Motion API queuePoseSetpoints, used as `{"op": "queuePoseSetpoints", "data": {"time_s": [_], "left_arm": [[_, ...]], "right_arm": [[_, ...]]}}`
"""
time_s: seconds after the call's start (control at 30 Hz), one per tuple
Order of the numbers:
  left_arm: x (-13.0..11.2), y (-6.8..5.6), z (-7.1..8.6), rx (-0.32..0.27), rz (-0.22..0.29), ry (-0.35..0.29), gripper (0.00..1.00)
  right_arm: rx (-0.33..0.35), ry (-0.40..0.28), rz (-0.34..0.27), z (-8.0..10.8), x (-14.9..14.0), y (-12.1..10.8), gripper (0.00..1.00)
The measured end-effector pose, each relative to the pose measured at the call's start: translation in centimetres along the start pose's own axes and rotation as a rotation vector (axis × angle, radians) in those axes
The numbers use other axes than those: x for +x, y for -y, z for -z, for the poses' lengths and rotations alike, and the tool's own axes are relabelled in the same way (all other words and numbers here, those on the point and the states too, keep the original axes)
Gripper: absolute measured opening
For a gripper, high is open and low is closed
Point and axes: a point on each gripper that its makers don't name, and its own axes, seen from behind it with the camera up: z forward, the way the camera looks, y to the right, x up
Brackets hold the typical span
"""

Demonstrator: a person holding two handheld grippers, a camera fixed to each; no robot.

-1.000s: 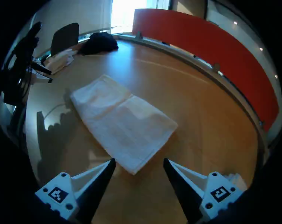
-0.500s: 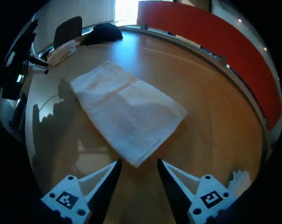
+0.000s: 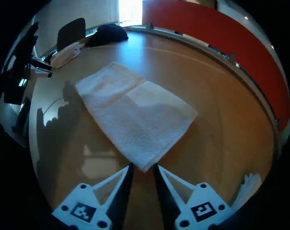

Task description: Fold towel

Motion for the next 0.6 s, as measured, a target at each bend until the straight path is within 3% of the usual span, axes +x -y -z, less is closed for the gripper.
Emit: {"op": "queuePoseSetpoints", "data": {"time_s": [0.07,0.17,0.6], "left_arm": [[0.1,0.0,0.0,0.0,-0.001,-0.001,0.93],[0.2,0.1,0.0,-0.001,-0.003,-0.001,0.93],[0.4,0.1,-0.1,-0.003,-0.008,-0.002,0.93]], "right_arm": [[-0.008,-0.001,-0.002,-0.1,0.0,-0.1,0.13],[-0.011,-0.009,-0.009,-0.2,0.2,-0.1,0.06],[-0.044,-0.072,0.023,1.1,3.0,-0.3,0.05]]}}
